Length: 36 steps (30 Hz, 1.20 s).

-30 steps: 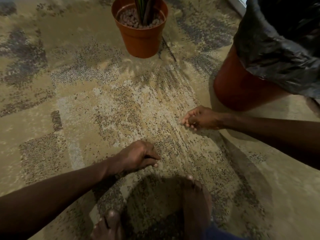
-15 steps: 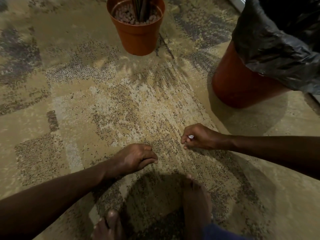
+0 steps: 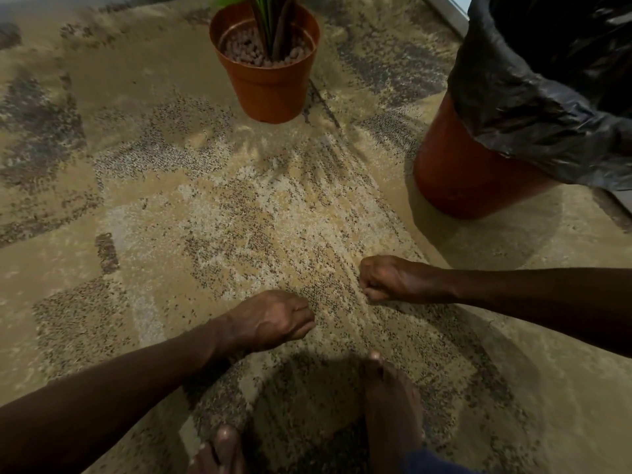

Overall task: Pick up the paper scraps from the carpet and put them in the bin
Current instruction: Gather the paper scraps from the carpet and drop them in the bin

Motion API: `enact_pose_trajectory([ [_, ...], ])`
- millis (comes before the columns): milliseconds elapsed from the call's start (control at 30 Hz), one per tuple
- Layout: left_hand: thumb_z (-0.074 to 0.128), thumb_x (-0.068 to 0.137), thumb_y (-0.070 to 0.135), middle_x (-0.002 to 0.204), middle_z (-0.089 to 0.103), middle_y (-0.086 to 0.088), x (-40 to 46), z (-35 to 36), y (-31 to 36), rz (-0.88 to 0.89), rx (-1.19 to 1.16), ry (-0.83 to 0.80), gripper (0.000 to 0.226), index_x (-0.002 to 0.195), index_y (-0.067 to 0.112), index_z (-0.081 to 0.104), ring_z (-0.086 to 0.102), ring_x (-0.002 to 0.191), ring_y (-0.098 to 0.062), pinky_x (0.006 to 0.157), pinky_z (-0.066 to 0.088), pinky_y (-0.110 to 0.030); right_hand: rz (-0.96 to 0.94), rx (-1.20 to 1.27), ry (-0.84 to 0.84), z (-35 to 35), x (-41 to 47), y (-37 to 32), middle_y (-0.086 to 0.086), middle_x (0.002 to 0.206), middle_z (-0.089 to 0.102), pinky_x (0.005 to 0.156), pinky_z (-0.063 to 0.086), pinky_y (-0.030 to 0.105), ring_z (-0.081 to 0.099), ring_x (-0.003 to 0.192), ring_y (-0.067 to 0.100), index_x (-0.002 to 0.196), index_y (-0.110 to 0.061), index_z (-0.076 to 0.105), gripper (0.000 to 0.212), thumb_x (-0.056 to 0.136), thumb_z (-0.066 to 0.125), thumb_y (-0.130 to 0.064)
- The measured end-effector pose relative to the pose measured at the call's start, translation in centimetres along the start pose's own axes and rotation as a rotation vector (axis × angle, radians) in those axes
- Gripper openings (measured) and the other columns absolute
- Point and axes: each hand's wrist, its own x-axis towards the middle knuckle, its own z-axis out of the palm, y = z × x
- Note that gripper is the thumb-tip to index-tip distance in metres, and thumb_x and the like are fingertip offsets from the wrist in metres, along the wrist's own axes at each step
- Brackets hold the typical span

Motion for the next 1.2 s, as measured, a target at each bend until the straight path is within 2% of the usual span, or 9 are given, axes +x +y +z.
enact_pose_trajectory([
  [133, 0.027, 0.102, 0.05, 0.082, 0.05, 0.02, 0.6, -1.2, 0.6, -0.365, -0.263, 0.106, 0.03, 0.093, 0.033, 0.049, 0.051, 0.069, 0.003, 0.06, 0.042, -0.007, 0.148, -0.008, -0.086, 1.2, 0.6, 0.0, -0.008, 0.071, 0.061, 0.056, 0.046, 0.018, 0.054, 0.066, 0.004, 0.074, -0.017, 0.061, 0.017, 0.09, 0.055, -0.015],
  [200, 0.032, 0.102, 0.044, 0.082, 0.054, 0.016, 2.1, -2.0, 0.3, -0.541, -0.343, 0.209, 0.028, 0.093, 0.027, 0.052, 0.053, 0.07, 0.002, 0.061, 0.042, -0.009, 0.296, 0.077, -0.058, 1.3, 1.0, 0.3, -0.01, 0.068, 0.07, 0.053, 0.046, 0.012, 0.062, 0.063, 0.0, 0.071, -0.023, 0.067, 0.02, 0.09, 0.061, -0.02],
  [300, 0.039, 0.104, 0.026, 0.071, 0.054, 0.007, 4.8, -3.6, -0.1, -0.712, -0.53, 0.331, 0.025, 0.088, 0.014, 0.054, 0.05, 0.06, -0.005, 0.052, 0.042, -0.009, 0.424, 0.363, 0.191, -0.1, 1.8, 1.7, 0.008, 0.086, 0.07, 0.071, 0.055, 0.035, 0.065, 0.078, 0.023, 0.074, -0.025, 0.063, 0.014, 0.088, 0.065, -0.021],
  [400, 0.034, 0.106, 0.021, 0.065, 0.047, 0.005, 6.3, -4.4, -1.1, -0.871, -0.724, 0.335, 0.034, 0.076, 0.016, 0.047, 0.044, 0.056, -0.008, 0.047, 0.041, -0.008, 0.515, 0.657, 0.317, -1.6, 2.7, 2.8, 0.01, 0.074, 0.072, 0.056, 0.055, 0.029, 0.066, 0.064, 0.018, 0.075, -0.003, 0.069, 0.008, 0.083, 0.071, -0.004],
  [500, 0.025, 0.106, 0.021, 0.054, 0.045, 0.008, 6.6, -4.9, -2.2, -0.952, -0.887, 0.286, 0.045, 0.066, 0.015, 0.045, 0.042, 0.049, -0.01, 0.042, 0.039, -0.014, 0.559, 0.898, 0.314, -2.5, 3.0, 3.5, 0.019, 0.075, 0.069, 0.053, 0.056, 0.027, 0.064, 0.058, 0.019, 0.08, 0.003, 0.066, 0.006, 0.082, 0.067, 0.008],
  [600, 0.023, 0.105, 0.023, 0.046, 0.041, 0.009, 6.5, -5.6, -2.9, -0.984, -1.057, 0.226, 0.051, 0.058, 0.019, 0.045, 0.037, 0.041, -0.009, 0.041, 0.036, -0.021, 0.583, 0.96, 0.307, -3.1, 3.0, 4.6, 0.019, 0.075, 0.067, 0.052, 0.056, 0.028, 0.061, 0.057, 0.02, 0.089, 0.007, 0.066, 0.006, 0.084, 0.064, 0.009],
  [733, 0.029, 0.097, 0.021, 0.054, 0.033, 0.006, 7.0, -6.1, -3.3, -1.11, -1.546, 0.307, 0.039, 0.06, 0.024, 0.041, 0.025, 0.046, -0.014, 0.037, 0.028, -0.025, 0.614, 1.085, 0.235, -3.9, 3.4, 4.5, 0.012, 0.072, 0.065, 0.052, 0.052, 0.025, 0.058, 0.057, 0.014, 0.094, 0.009, 0.067, 0.012, 0.09, 0.057, 0.004],
  [967, 0.029, 0.089, 0.013, 0.053, 0.028, 0.008, 11.9, -12.8, -3.5, -0.94, -1.991, 0.538, 0.029, 0.062, 0.023, 0.036, 0.023, 0.042, -0.008, 0.036, 0.023, -0.021, 0.418, 1.628, 0.17, -10.1, 5.3, -0.5, 0.005, 0.067, 0.055, 0.046, 0.042, 0.022, 0.046, 0.052, 0.011, 0.082, -0.008, 0.051, 0.017, 0.088, 0.035, -0.003],
  [1200, 0.037, 0.101, 0.022, 0.046, 0.032, 0.009, 18.6, -23.4, -2.2, -0.716, -2.013, 0.683, 0.036, 0.065, 0.021, 0.038, 0.028, 0.036, -0.004, 0.036, 0.021, -0.017, 0.26, 1.747, 0.512, -18.5, 5.3, -7.3, 0.004, 0.06, 0.048, 0.047, 0.031, 0.023, 0.038, 0.047, 0.011, 0.072, -0.011, 0.049, 0.026, 0.093, 0.035, -0.014],
])
